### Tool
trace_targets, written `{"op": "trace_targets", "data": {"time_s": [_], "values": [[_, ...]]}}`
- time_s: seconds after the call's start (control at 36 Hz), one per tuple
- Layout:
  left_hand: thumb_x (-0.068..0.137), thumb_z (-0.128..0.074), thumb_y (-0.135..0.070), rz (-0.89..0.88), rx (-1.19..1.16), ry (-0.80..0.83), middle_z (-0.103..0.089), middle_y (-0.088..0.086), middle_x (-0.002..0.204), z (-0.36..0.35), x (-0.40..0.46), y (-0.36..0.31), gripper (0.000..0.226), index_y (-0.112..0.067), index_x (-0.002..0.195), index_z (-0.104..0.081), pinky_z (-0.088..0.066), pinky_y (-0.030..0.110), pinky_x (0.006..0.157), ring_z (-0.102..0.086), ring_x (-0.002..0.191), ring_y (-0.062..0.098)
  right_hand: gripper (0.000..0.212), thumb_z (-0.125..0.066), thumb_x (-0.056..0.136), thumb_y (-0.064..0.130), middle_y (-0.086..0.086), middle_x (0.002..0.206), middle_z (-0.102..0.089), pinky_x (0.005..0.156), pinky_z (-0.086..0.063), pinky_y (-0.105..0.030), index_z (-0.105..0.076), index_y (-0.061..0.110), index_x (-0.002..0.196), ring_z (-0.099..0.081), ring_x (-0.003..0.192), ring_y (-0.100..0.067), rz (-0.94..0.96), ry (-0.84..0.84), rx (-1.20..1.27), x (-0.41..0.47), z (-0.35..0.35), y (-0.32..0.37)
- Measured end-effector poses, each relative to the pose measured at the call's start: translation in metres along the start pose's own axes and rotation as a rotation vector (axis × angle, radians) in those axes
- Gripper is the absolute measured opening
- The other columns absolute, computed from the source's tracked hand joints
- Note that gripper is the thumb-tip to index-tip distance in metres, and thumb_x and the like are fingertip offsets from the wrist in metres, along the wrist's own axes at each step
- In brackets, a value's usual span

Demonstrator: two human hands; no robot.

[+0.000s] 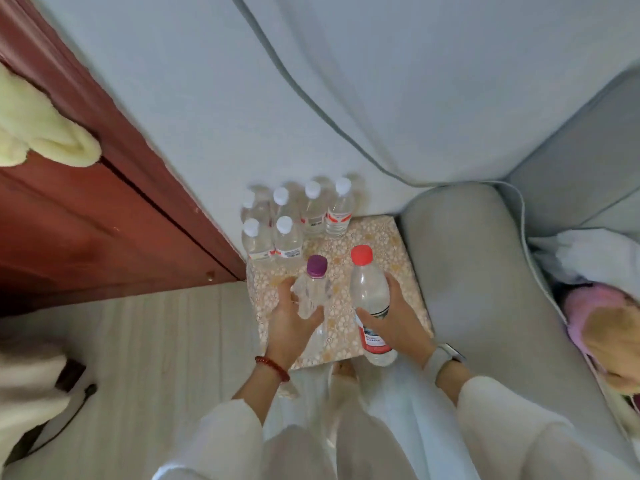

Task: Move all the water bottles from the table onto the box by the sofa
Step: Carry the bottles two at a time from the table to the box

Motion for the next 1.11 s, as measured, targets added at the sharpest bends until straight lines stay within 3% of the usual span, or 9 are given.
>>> {"op": "trace_targets", "data": {"time_s": [0.11, 0.17, 0.25, 0.39, 0.58, 0.72, 0.83, 0.97, 1.11], "values": [[0.074, -0.073, -0.022, 0.014, 0.037, -0.002, -0.059, 0.001, 0.092, -0.037, 0.039, 0.008, 0.065, -0.018, 0.125, -0.034, -0.045, 0.026, 0.066, -0.058, 0.08, 0.019, 0.066, -0.074, 0.072, 0.019, 0.024, 0.102, -0.045, 0.066, -0.042, -0.005, -0.027, 0.039, 0.114, -0.052, 0.091, 0.001, -0.007, -0.001, 0.055, 0.056, 0.009, -0.018], [0.074, -0.073, -0.02, 0.021, 0.018, 0.018, -0.057, -0.005, 0.099, -0.053, 0.057, 0.012, 0.066, -0.019, 0.126, -0.034, -0.046, 0.025, 0.072, -0.057, 0.087, 0.014, 0.072, -0.076, 0.07, 0.017, 0.023, 0.103, -0.045, 0.063, -0.044, -0.005, -0.026, 0.035, 0.118, -0.052, 0.089, 0.003, -0.011, 0.002, 0.063, 0.08, 0.01, -0.027], [0.073, -0.075, -0.019, -0.019, -0.013, 0.017, -0.053, -0.023, 0.103, -0.071, 0.08, 0.015, 0.066, -0.023, 0.126, -0.037, -0.041, 0.005, 0.071, -0.053, 0.089, -0.007, 0.074, -0.078, 0.069, 0.018, 0.021, 0.104, -0.048, 0.064, -0.044, -0.006, -0.028, 0.032, 0.121, -0.053, 0.089, 0.006, 0.002, 0.004, 0.05, 0.109, 0.009, -0.039], [0.069, -0.077, -0.01, -0.096, 0.055, 0.012, -0.044, 0.003, 0.123, -0.087, 0.105, 0.027, 0.068, -0.015, 0.127, -0.043, -0.05, 0.027, 0.087, -0.051, 0.107, 0.016, 0.072, -0.078, 0.068, 0.017, 0.013, 0.109, -0.051, 0.071, -0.04, 0.001, -0.03, 0.031, 0.119, -0.051, 0.093, 0.016, 0.037, -0.002, 0.07, 0.136, 0.007, -0.057], [0.07, -0.076, -0.007, -0.136, 0.155, 0.013, -0.046, 0.006, 0.123, -0.089, 0.11, 0.023, 0.067, -0.01, 0.127, -0.041, -0.054, 0.039, 0.083, -0.052, 0.11, 0.022, 0.072, -0.078, 0.07, 0.02, 0.003, 0.127, -0.044, 0.095, -0.038, -0.013, -0.03, 0.036, 0.122, -0.046, 0.114, -0.002, 0.099, 0.041, 0.021, 0.136, 0.012, -0.063], [0.072, -0.076, -0.019, -0.212, 0.283, 0.084, -0.042, 0.005, 0.134, -0.083, 0.103, 0.003, 0.072, -0.017, 0.133, -0.038, -0.045, 0.025, 0.083, -0.044, 0.118, 0.014, 0.071, -0.074, 0.074, 0.031, 0.012, 0.125, -0.035, 0.101, -0.036, -0.027, -0.031, 0.028, 0.13, -0.04, 0.121, -0.011, 0.153, 0.05, -0.117, 0.126, 0.024, -0.045], [0.076, -0.072, -0.021, -0.254, 0.406, 0.023, -0.049, 0.008, 0.128, -0.071, 0.101, -0.015, 0.049, -0.015, 0.121, -0.054, -0.05, 0.032, 0.076, -0.049, 0.116, 0.024, 0.069, -0.069, 0.077, 0.038, 0.009, 0.129, -0.039, 0.093, -0.041, -0.024, -0.031, 0.028, 0.134, -0.043, 0.117, -0.007, 0.194, 0.049, -0.221, 0.118, 0.035, -0.027], [0.07, -0.074, -0.002, -0.386, 0.516, -0.003, -0.063, 0.013, 0.101, -0.058, 0.101, -0.038, 0.038, -0.006, 0.106, -0.062, -0.055, 0.04, 0.066, -0.059, 0.092, 0.031, 0.044, -0.068, 0.078, 0.035, 0.002, 0.117, -0.055, 0.074, -0.052, -0.026, -0.051, 0.02, 0.115, -0.057, 0.099, -0.014, 0.308, -0.053, -0.411, 0.111, 0.044, -0.01], [0.052, -0.087, -0.006, -0.577, 0.769, 0.0, -0.068, 0.008, 0.08, -0.054, 0.105, -0.048, 0.039, -0.007, 0.086, -0.068, -0.052, 0.034, 0.062, -0.065, 0.071, 0.026, 0.038, -0.069, 0.078, 0.033, 0.001, 0.114, -0.056, 0.07, -0.055, -0.03, -0.054, 0.018, 0.109, -0.058, 0.085, -0.016, 0.277, -0.082, -0.437, 0.116, 0.041, -0.001]]}}
Point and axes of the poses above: each hand's wrist, its own x-axis towards the middle knuckle, its own z-axis out of the back of the hand, y = z × x, the point moved 3 cm from there along x, towards the middle knuckle
